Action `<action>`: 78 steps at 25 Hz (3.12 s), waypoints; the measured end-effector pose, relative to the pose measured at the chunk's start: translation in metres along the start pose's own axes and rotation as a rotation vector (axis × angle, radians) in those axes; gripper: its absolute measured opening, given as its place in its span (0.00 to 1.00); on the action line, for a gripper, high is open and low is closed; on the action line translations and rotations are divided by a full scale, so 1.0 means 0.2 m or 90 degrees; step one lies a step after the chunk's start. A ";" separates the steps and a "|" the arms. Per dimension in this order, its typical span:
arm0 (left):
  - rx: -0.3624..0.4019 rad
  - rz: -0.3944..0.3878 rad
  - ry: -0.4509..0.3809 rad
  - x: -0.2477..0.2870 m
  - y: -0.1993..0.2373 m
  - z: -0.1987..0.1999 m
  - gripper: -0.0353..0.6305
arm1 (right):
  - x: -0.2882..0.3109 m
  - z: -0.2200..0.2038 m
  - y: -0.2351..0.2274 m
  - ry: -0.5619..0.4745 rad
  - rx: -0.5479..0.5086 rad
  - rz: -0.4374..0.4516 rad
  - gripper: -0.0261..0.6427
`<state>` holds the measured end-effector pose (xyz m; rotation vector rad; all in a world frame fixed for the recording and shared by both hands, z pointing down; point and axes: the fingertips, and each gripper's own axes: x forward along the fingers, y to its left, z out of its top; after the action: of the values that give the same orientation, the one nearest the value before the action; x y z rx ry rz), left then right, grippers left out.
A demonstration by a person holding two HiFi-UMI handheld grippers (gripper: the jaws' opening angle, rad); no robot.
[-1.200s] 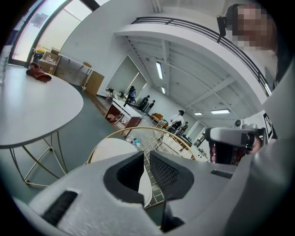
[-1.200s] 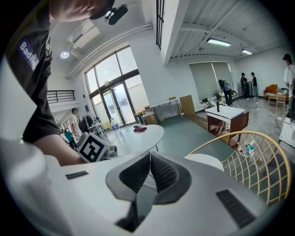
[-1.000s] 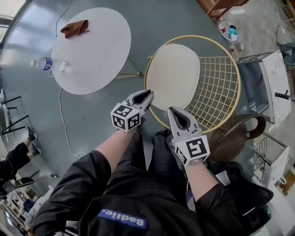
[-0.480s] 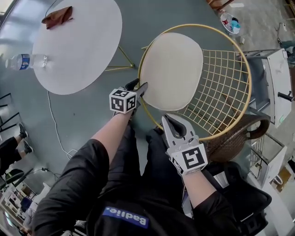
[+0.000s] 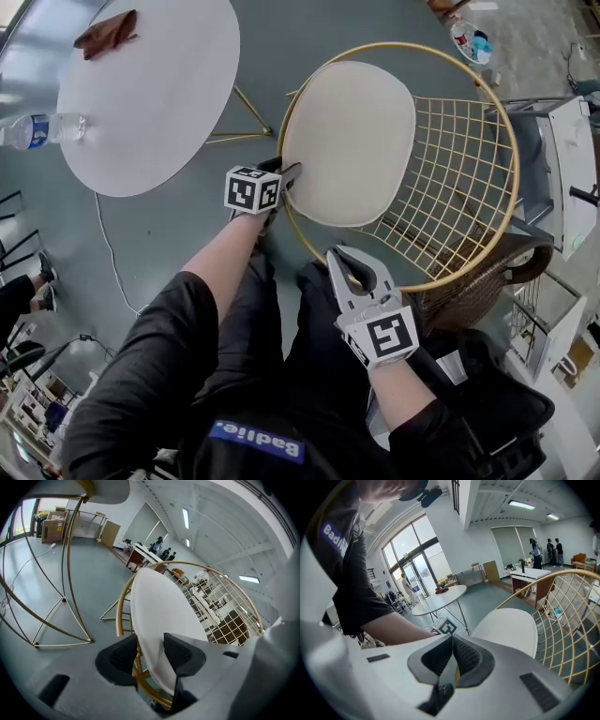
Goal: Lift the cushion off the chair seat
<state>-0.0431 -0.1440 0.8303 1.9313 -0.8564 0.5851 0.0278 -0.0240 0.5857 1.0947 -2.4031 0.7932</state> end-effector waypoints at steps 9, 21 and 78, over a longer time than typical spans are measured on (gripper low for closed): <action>0.007 -0.013 0.019 -0.07 -0.10 0.04 0.18 | -0.10 0.07 0.01 -0.003 0.006 -0.031 0.08; 0.055 -0.028 0.025 -0.35 -0.52 0.27 0.12 | -0.45 0.42 0.05 -0.058 0.011 -0.082 0.08; 0.207 -0.277 -0.234 -1.95 -2.09 0.91 0.10 | -1.14 1.20 0.30 -0.244 -0.035 -0.093 0.08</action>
<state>0.0332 -0.0351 0.2462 2.4787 -0.5482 0.1098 0.0981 -0.0160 0.2560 1.4934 -2.5904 0.4999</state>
